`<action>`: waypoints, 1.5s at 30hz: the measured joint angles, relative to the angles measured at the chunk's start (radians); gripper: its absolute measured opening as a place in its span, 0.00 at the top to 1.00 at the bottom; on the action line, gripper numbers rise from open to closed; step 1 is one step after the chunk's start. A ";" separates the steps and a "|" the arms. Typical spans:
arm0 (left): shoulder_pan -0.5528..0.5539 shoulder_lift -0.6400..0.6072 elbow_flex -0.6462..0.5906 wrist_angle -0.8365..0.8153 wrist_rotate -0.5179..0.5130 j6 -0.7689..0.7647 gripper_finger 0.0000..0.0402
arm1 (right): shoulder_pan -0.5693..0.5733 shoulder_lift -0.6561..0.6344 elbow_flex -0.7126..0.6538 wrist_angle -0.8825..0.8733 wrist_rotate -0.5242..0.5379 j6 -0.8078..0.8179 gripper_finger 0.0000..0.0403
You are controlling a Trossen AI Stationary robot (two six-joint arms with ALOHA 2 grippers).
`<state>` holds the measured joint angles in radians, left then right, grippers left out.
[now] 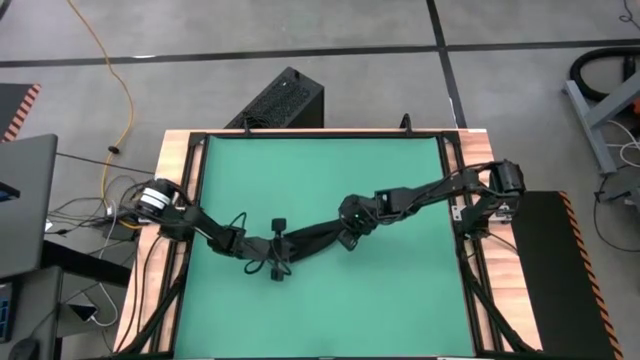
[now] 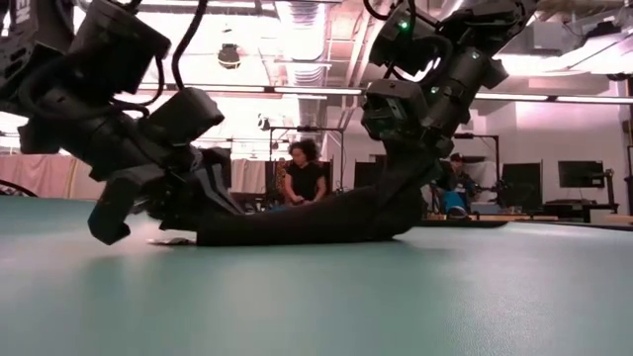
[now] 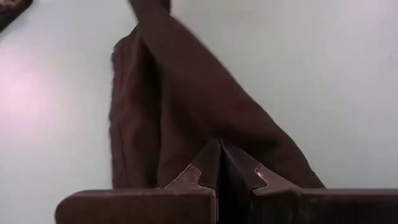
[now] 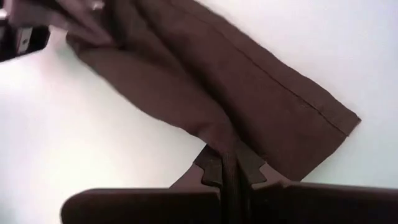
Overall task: Roll towel into tight, uniform cylinder
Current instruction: Roll the black towel
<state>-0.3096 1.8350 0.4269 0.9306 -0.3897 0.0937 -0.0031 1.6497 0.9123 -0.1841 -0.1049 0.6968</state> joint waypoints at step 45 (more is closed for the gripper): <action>0.219 -0.047 0.150 -0.059 0.263 0.312 1.00 | 0.054 0.007 0.000 -0.044 -0.048 0.047 0.95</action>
<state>-0.0905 1.7878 0.5770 0.8713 -0.1270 0.4057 0.0513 1.6569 0.9127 -0.2279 -0.1528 0.7441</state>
